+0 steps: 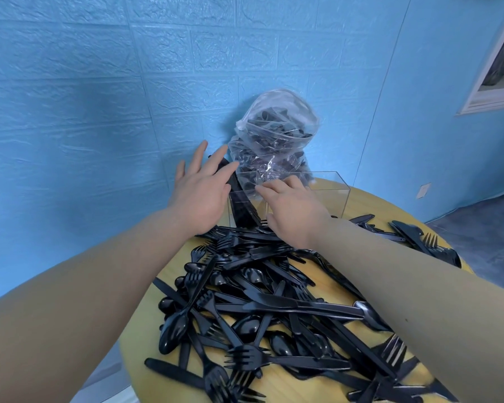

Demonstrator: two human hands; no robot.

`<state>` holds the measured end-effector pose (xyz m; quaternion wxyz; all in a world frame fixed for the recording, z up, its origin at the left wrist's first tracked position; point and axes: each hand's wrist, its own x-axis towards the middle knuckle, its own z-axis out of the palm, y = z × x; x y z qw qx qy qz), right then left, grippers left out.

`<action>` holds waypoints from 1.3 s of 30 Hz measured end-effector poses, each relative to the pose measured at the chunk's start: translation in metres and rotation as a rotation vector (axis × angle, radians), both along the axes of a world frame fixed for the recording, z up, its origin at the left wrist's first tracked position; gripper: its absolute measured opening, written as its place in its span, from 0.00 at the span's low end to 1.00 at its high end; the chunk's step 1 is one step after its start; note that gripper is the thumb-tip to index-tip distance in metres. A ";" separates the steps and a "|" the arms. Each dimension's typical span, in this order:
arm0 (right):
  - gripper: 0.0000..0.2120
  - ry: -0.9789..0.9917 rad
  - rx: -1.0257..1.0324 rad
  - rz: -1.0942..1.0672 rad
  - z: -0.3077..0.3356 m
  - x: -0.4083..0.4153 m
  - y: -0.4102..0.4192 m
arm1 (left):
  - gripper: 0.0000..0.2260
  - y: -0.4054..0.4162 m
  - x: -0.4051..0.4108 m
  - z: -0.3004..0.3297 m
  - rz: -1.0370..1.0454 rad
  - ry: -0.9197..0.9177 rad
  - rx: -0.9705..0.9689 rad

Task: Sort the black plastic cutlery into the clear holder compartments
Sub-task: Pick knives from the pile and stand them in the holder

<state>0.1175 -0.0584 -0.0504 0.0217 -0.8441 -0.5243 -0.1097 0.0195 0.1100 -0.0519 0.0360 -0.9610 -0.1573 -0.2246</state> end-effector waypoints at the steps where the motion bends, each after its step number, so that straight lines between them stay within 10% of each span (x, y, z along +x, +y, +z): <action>1: 0.27 -0.001 0.003 0.001 0.001 0.000 0.000 | 0.21 -0.001 -0.003 0.001 -0.006 -0.019 -0.005; 14: 0.14 0.183 0.158 0.084 0.010 -0.043 -0.064 | 0.14 -0.074 -0.082 -0.016 -0.200 0.033 -0.187; 21: 0.16 0.373 -0.167 0.015 -0.006 -0.070 -0.115 | 0.18 -0.100 -0.106 -0.030 -0.120 0.285 -0.192; 39: 0.05 0.542 0.108 -0.080 -0.029 -0.067 -0.131 | 0.10 -0.120 -0.104 -0.033 -0.096 0.132 -0.338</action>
